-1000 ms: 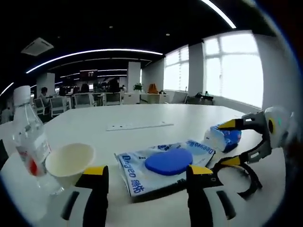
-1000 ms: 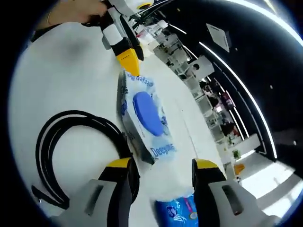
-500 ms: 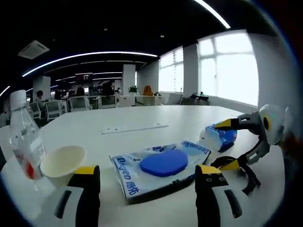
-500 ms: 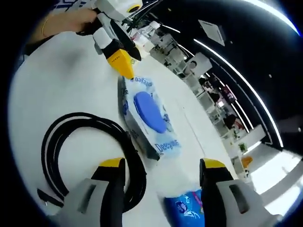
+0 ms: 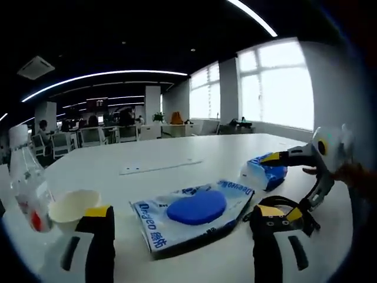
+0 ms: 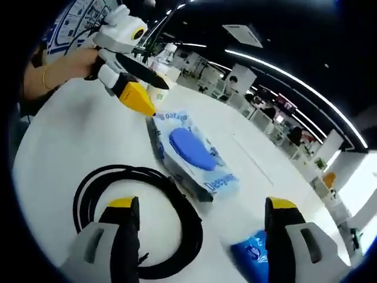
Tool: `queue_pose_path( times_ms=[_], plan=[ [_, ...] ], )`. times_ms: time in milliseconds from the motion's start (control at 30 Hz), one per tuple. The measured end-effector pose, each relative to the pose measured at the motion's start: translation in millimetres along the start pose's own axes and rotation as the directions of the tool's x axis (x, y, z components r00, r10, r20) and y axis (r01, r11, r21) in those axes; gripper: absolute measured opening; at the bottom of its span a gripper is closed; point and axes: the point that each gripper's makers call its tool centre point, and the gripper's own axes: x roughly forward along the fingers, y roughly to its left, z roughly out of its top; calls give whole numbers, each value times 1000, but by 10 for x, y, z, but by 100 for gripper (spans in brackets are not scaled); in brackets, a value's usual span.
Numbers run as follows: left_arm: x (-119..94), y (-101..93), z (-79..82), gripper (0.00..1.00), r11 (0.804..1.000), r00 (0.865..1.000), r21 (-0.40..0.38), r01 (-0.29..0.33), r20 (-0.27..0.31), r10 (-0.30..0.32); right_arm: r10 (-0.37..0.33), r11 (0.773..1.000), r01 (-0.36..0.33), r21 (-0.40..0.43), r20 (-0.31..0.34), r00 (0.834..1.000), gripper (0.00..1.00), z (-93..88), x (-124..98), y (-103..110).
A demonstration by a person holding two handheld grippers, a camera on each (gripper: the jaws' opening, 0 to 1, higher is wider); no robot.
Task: Arrange the tabletop items into an orderly group along one side of the table until the central work area is clear of visible clutter.
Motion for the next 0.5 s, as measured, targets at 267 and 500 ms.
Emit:
queue_pose_path(
  times_ms=[267, 500],
  plan=[
    [-90, -59, 20, 97, 1000, 1000, -12, 9, 9, -8, 3, 1000, -4, 7, 22, 1000, 84, 52, -64, 66],
    [-119, -117, 29, 96, 1000, 1000, -15, 22, 14, -22, 1, 999, -4, 44, 53, 999, 83, 98, -130, 83]
  ],
)
